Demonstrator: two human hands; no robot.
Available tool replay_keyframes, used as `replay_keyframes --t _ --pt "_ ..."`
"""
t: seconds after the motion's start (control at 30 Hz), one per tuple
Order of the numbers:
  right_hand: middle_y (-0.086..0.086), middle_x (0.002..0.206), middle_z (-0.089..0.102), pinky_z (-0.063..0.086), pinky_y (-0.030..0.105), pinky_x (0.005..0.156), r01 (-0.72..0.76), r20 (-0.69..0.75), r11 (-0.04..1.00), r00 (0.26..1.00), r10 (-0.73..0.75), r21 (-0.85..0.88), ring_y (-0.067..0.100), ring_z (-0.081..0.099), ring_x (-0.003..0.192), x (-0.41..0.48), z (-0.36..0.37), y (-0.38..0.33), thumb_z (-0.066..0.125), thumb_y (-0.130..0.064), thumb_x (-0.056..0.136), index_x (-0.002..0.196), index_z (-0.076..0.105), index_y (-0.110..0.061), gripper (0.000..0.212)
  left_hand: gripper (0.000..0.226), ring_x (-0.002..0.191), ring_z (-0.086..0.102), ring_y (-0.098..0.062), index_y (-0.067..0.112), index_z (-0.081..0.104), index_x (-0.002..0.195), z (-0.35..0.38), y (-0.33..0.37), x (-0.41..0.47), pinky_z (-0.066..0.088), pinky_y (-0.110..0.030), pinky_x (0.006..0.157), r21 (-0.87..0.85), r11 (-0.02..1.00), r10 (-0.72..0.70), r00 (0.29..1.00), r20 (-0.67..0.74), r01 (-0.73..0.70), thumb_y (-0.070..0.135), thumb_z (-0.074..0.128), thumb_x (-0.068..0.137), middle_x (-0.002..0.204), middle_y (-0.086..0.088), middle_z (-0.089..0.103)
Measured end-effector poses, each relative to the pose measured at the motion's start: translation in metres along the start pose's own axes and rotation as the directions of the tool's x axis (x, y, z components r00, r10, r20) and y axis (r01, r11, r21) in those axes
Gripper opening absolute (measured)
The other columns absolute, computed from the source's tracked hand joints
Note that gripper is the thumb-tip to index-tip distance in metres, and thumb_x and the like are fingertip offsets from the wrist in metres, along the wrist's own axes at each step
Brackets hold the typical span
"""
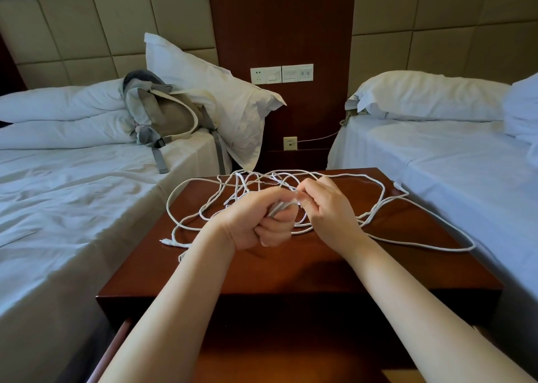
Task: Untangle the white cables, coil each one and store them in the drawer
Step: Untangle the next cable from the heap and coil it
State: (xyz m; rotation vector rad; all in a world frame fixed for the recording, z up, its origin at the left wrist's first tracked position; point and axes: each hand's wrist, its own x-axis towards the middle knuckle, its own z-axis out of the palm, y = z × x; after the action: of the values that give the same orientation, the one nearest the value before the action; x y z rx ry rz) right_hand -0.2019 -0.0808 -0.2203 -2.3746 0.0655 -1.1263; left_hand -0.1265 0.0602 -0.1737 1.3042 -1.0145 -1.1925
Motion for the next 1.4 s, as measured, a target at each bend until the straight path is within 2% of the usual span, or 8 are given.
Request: replay_keyframes --t 0.17,0.37,0.63,0.77,1.07,1.17,1.3,1.4 --pt "-0.001 0.070 0.049 0.033 0.017 0.058 -0.212 0.201 0.977 0.958 0.204 0.022 0.008 0.044 0.064 0.000 -0.001 0.011 0.050 -0.027 0.097 0.066 0.043 -0.025 0.031 0.036 0.036 0.021 -0.008 0.020 0.035 0.053 -0.009 0.020 -0.009 0.020 -0.018 0.035 -0.263 0.921 0.346 0.916 0.204 -0.289 0.033 0.049 0.084 0.042 0.006 0.024" --pt "-0.007 0.067 0.051 0.033 0.019 0.065 -0.106 0.068 0.993 0.992 0.103 0.046 0.005 0.045 0.078 0.002 0.000 0.009 0.046 -0.023 0.098 0.067 0.051 -0.020 0.031 0.037 0.034 0.021 -0.008 0.020 0.039 0.047 -0.010 0.022 -0.010 0.023 -0.019 0.036 -0.339 0.816 0.491 0.871 -0.022 -0.469 0.030 0.041 0.082 0.039 0.006 0.023" --pt "-0.006 0.056 0.046 0.031 0.011 0.047 -0.200 -0.084 0.905 0.965 0.248 0.376 0.003 0.040 0.048 0.012 -0.024 0.000 0.041 -0.026 0.101 0.086 0.059 -0.013 0.027 0.043 0.029 0.027 -0.004 0.019 0.042 0.042 -0.023 0.016 -0.011 0.021 -0.016 0.032 -0.210 0.888 0.371 0.908 -0.196 -0.408 0.027 0.032 0.083 0.034 0.008 0.030" --pt "-0.004 0.081 0.049 0.039 0.008 0.060 -0.129 -0.174 0.939 0.966 0.191 0.318 -0.001 0.047 0.063 0.020 -0.029 -0.011 0.040 -0.019 0.101 0.084 0.057 -0.021 0.024 0.042 0.030 0.027 -0.005 0.019 0.041 0.043 -0.022 0.014 -0.010 0.019 -0.019 0.034 -0.226 0.884 0.374 0.909 -0.186 -0.410 0.027 0.033 0.084 0.034 0.007 0.031" --pt "-0.005 0.086 0.069 0.043 0.021 0.057 -0.111 -0.151 0.991 0.984 0.099 -0.072 0.004 0.057 0.071 0.020 -0.033 -0.001 0.045 -0.032 0.098 0.110 0.068 -0.020 0.029 0.049 0.031 0.027 -0.005 0.020 0.042 0.043 -0.022 0.014 -0.012 0.024 -0.017 0.033 -0.191 0.898 0.352 0.908 -0.228 -0.396 0.024 0.028 0.090 0.035 0.008 0.030" --pt "-0.008 0.070 0.063 0.044 0.025 0.059 -0.151 0.010 0.988 0.988 0.151 -0.001 0.007 0.056 0.064 0.021 -0.036 -0.011 0.049 -0.031 0.097 0.100 0.066 -0.024 0.019 0.044 0.031 0.027 -0.006 0.019 0.043 0.044 -0.021 0.015 -0.013 0.027 -0.017 0.033 -0.200 0.915 0.319 0.933 -0.169 -0.349 0.025 0.033 0.087 0.035 0.007 0.030" --pt "-0.012 0.103 0.058 0.040 0.021 0.085 -0.155 0.124 0.981 0.982 0.141 0.119 0.006 0.050 0.106 0.025 -0.037 -0.032 0.051 -0.030 0.095 0.128 0.052 -0.028 0.033 0.037 0.033 0.026 -0.005 0.017 0.042 0.051 -0.017 0.016 -0.016 0.030 -0.016 0.035 -0.233 0.935 0.286 0.957 0.049 -0.267 0.029 0.040 0.085 0.039 0.008 0.030" --pt "-0.012 0.114 0.059 0.041 0.010 0.088 -0.141 0.249 0.906 0.968 0.041 0.399 -0.001 0.051 0.113 0.027 -0.043 -0.049 0.043 -0.029 0.098 0.122 0.055 -0.029 0.027 0.038 0.038 0.023 -0.007 0.017 0.035 0.057 -0.013 0.016 -0.016 0.027 -0.017 0.039 -0.253 0.941 0.280 0.939 0.202 -0.226 0.031 0.044 0.091 0.044 0.006 0.026"
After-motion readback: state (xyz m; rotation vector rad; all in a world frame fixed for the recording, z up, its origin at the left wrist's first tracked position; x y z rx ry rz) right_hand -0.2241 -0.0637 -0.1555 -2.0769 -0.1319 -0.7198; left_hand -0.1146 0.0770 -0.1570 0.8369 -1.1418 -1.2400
